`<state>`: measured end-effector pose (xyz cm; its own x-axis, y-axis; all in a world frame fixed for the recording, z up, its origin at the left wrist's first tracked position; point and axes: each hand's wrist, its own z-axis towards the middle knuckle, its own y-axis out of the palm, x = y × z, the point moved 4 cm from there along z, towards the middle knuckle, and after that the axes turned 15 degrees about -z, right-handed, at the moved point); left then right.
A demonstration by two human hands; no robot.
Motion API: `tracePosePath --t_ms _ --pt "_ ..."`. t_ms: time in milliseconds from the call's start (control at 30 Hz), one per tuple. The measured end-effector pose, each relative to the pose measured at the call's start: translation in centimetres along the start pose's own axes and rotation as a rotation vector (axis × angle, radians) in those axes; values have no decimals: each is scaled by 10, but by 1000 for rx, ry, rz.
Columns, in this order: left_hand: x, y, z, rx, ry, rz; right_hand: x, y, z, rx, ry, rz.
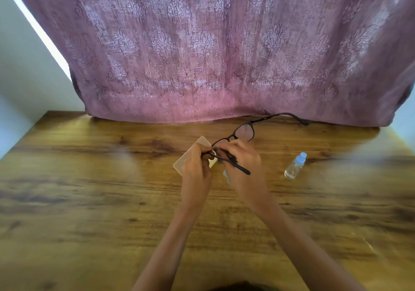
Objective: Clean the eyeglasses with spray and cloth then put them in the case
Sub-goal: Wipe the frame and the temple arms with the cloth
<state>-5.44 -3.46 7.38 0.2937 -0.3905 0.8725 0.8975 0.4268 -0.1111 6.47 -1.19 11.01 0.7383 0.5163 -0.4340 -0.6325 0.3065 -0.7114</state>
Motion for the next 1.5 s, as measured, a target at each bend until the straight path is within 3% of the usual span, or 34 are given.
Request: tracePosePath --t_ms 267,633,900,1100,1300,1500 --pt "-2 -1 1 -4 -20 -13 -2 1 4 -58 51 134" --pt "-2 3 0 -1 21 -1 2 0 1 -62 1 121" --pt "-7 1 0 -10 20 22 13 1 12 19 96 -26" --pt "-4 2 1 6 32 11 0 5 4 -66 26 67" --pt "-4 1 0 -4 19 6 9 1 14 -15 122 -9" --pt "-6 -3 2 31 15 21 11 1 3 -75 110 -2"
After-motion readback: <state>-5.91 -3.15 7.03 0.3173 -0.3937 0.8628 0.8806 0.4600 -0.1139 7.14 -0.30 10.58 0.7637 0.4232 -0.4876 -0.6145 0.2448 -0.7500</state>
